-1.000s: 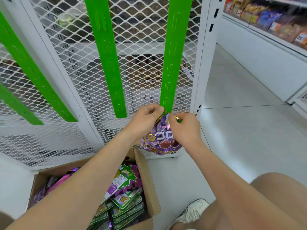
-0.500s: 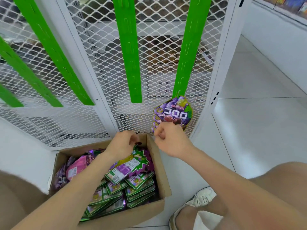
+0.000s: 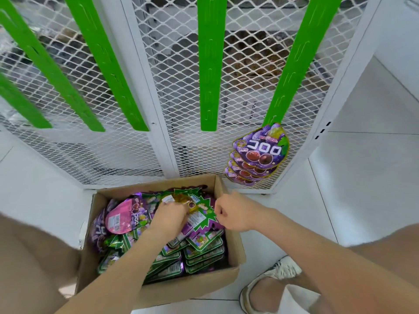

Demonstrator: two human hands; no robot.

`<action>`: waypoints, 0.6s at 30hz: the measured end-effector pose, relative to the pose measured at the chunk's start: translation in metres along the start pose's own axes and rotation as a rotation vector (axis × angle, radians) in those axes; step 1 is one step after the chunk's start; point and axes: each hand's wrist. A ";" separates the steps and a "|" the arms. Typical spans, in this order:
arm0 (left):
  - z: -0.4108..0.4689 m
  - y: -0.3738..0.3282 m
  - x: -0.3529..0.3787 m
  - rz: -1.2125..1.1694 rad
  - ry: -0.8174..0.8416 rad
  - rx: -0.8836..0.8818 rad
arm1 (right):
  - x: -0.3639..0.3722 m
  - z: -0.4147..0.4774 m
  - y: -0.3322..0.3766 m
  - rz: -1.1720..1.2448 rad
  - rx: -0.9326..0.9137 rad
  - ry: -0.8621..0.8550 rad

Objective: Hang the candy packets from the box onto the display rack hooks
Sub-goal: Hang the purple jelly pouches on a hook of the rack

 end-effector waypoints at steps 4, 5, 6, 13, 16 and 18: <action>0.000 -0.004 -0.004 -0.097 -0.187 0.035 | -0.002 0.003 -0.006 -0.057 0.044 -0.065; 0.001 -0.007 -0.013 -0.222 -0.266 0.041 | -0.004 0.003 -0.007 -0.046 0.055 -0.100; 0.004 -0.010 -0.025 -0.348 -0.332 0.042 | -0.007 0.002 -0.008 -0.029 0.055 -0.140; 0.019 -0.036 -0.107 -0.949 -0.523 0.038 | -0.057 -0.010 -0.027 0.376 0.007 -0.329; 0.022 -0.054 -0.134 -1.084 -0.573 0.044 | -0.075 -0.029 -0.027 0.609 0.007 -0.386; 0.025 -0.066 -0.153 -1.159 -0.621 0.048 | -0.084 -0.044 -0.026 0.774 -0.002 -0.474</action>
Point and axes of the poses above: each hand's wrist, its own z-axis towards the middle knuckle, its own x-axis out of the palm, y = z × x, and after that the axes turned 13 degrees about x, right-handed
